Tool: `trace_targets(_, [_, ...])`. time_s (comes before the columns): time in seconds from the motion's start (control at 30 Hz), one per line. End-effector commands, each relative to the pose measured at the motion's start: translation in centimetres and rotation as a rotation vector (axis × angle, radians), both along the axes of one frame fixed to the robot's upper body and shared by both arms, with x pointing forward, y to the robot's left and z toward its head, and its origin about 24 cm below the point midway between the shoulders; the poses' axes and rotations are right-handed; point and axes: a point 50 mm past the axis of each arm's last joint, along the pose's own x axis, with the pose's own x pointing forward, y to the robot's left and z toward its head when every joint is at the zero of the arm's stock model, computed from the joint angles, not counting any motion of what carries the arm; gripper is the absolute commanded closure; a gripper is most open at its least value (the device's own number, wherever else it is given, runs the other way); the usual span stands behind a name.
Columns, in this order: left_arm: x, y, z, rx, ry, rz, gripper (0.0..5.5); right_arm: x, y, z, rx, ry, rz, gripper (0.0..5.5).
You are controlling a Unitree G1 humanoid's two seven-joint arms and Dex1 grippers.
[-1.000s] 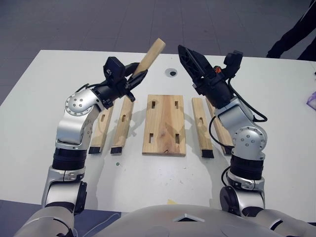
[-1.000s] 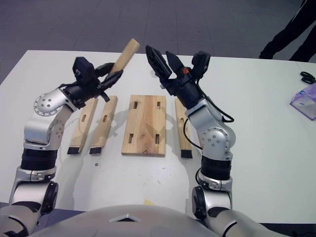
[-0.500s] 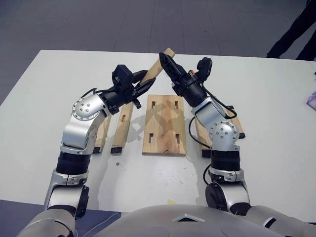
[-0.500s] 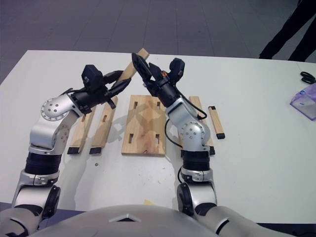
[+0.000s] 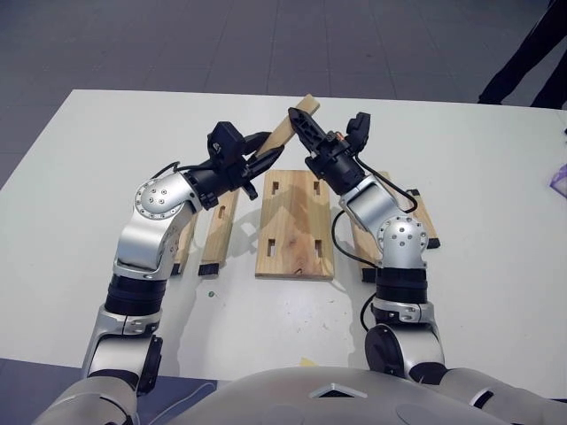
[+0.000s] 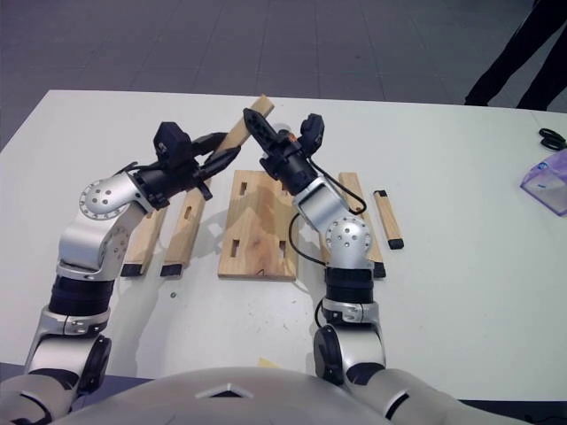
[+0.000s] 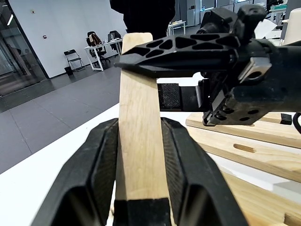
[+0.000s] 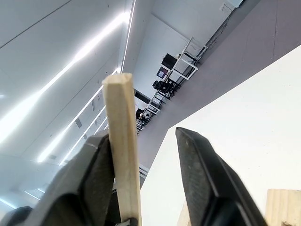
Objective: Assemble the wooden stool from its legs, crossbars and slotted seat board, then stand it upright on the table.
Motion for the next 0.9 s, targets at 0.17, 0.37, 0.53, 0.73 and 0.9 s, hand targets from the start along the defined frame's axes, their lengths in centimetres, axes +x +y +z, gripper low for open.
trace_targets(0.17, [-0.5,-0.4,-0.2,0.040,-0.012,-0.031,4.19,0.0,1.2,1.1,0.037,-0.011,0.043,4.66])
trace_targets(0.37, [-0.7,-0.6,-0.4,0.044,-0.014,-0.025,4.19,-0.1,0.5,0.8,0.006,-0.013,0.037,5.08])
trace_targets(0.53, [-1.4,-1.2,-0.8,0.022,0.018,-0.023,3.83,0.3,-1.7,0.6,-0.073,-0.020,-0.035,5.08])
trace_targets(0.73, [-1.2,0.8,1.5,-0.258,0.047,0.167,2.87,-0.8,-8.9,-0.5,-0.245,-0.035,-0.306,5.08])
trace_targets(0.9, [-1.0,6.6,3.2,-0.565,0.035,0.598,2.02,-4.2,-14.6,-2.7,-0.376,0.072,-0.426,5.08])
